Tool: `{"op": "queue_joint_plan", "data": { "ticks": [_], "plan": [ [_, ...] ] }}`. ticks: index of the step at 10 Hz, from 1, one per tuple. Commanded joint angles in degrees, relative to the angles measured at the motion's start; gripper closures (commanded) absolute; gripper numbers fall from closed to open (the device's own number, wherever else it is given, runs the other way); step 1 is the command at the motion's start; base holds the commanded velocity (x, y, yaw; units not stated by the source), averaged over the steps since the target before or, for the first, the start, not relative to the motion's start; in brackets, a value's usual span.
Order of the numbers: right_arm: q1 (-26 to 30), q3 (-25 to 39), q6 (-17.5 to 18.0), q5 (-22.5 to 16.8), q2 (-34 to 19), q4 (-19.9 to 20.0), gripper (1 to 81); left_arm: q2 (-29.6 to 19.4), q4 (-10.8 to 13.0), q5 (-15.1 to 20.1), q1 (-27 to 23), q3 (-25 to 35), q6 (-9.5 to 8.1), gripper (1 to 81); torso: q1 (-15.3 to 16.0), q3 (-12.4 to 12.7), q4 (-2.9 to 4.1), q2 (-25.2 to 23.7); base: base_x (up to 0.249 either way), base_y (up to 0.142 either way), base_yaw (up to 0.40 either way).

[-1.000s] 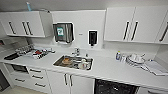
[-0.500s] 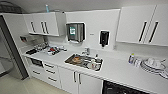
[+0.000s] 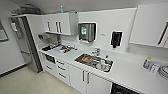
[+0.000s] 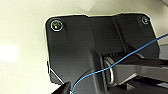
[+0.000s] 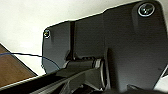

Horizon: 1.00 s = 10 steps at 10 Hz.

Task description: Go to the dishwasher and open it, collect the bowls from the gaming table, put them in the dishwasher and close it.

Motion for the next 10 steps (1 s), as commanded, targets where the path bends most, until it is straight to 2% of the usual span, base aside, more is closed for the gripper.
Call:
{"op": "queue_joint_plan", "data": {
  "ticks": [1,3,4,6,10],
  "plan": [
    [2.0,0.0,0.2,-0.5,-1.8,-0.9,1.0,-0.4,0.3,3.4,-2.7,-0.1,0.36,1.0,0.0,0.0,0.00,0.0,0.000,0.000,0.335],
    [0.7,4.2,0.1,7.4,-6.0,-1.2,1.0,-0.7,0.2,3.4,-2.6,1.4,0.45,1.0,0.0,0.0,0.00,0.0,0.000,0.000,0.336],
    [0.6,6.3,-0.1,7.7,-7.5,-1.7,1.0,-1.5,0.2,3.4,-2.5,3.5,0.44,1.0,0.0,0.0,0.00,0.0,0.000,0.000,0.335],
    [0.5,6.8,0.0,7.7,-7.9,-2.7,1.0,-4.1,-0.1,3.4,-2.6,8.2,0.36,1.0,0.0,0.0,0.02,0.0,0.000,0.000,0.336],
    [0.4,7.5,0.0,8.2,-7.9,-4.7,1.0,-7.7,-0.4,3.4,-2.6,14.0,0.18,1.0,0.0,0.0,0.00,0.0,0.000,0.000,0.336]
  ]
}}
